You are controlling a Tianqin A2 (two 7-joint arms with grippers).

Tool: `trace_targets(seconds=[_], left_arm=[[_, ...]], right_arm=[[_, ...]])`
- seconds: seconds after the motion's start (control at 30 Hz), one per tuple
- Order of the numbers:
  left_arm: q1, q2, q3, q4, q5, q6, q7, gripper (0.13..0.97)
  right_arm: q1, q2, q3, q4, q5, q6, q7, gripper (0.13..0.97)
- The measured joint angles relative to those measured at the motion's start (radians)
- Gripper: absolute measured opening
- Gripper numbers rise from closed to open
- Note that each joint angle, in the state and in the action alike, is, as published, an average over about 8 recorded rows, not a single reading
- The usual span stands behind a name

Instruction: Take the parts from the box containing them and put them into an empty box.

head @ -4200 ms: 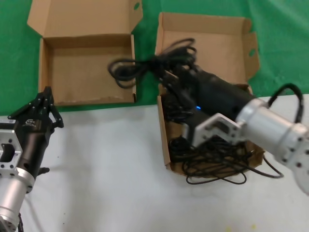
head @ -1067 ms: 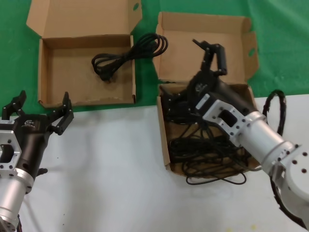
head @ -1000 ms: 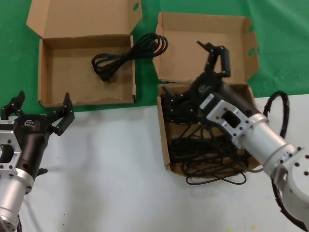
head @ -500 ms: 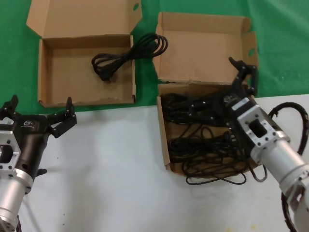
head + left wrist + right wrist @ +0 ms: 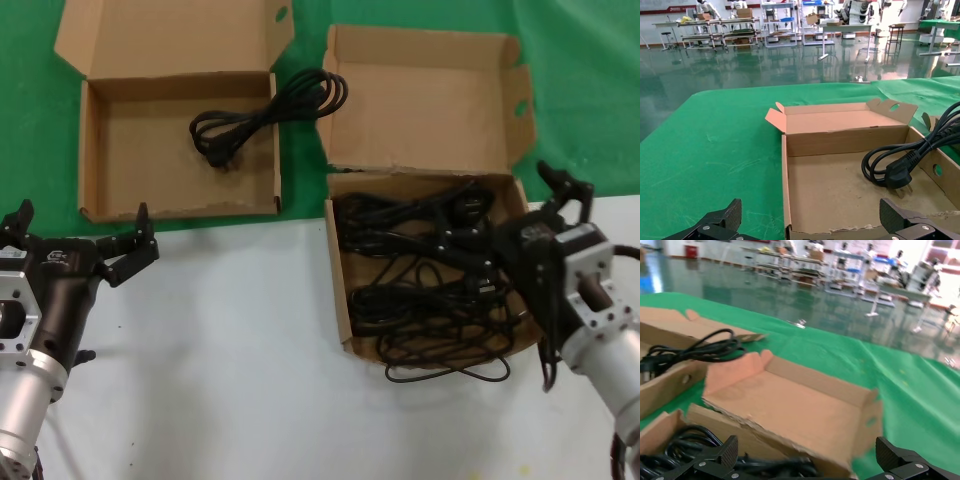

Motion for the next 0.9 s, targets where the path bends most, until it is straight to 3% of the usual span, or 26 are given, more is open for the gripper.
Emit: trace_targets(seconds=[0.5, 0.9], left_arm=[[0.001, 0.000, -0.001, 0.002, -0.004, -0.003, 0.002, 0.966], [0.001, -0.001, -0.001, 0.002, -0.004, -0.003, 0.003, 0.966]], right_arm=[[-0.114, 0.006, 0.087, 0.036, 0.062, 0.054, 0.149, 0.966], [-0.125, 0.007, 0.095, 0.040, 0.068, 0.059, 0.162, 0.966]])
